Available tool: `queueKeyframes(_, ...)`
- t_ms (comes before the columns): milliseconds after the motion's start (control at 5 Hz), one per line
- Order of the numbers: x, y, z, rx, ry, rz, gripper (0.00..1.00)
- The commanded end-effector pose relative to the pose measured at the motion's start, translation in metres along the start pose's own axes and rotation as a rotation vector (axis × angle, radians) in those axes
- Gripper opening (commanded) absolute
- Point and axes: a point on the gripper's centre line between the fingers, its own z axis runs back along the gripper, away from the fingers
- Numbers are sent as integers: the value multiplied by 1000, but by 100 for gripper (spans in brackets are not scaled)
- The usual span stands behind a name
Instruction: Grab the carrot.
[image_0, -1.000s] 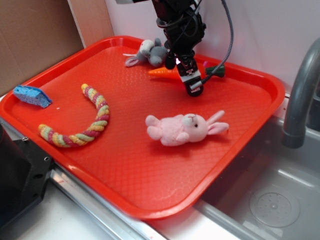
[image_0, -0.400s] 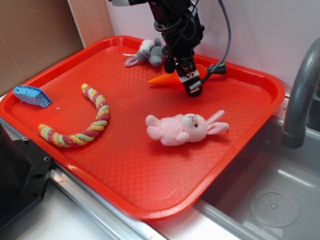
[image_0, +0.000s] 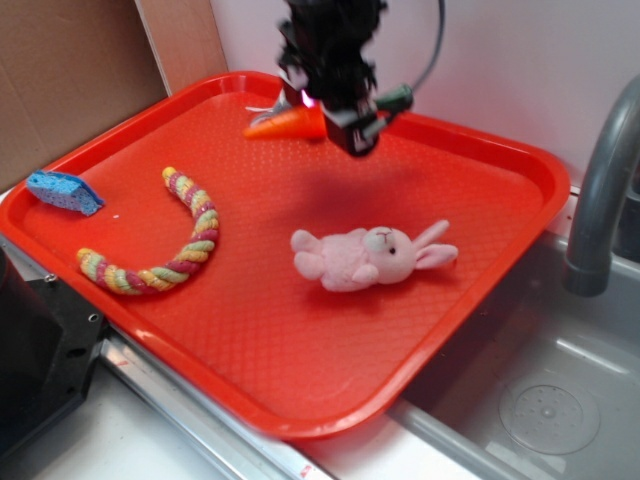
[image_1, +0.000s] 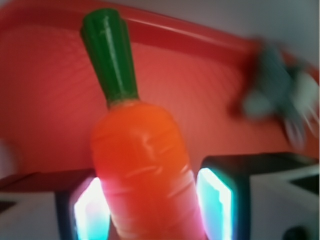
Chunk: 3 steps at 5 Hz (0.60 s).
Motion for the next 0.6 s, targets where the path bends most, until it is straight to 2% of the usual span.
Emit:
queueKeyframes(0, -23, 21, 123, 52, -155, 361, 0)
queueKeyframes(200, -28, 31, 173, 69, -159, 444, 0)
queueKeyframes(400, -32, 37, 165, 57, -144, 455, 0)
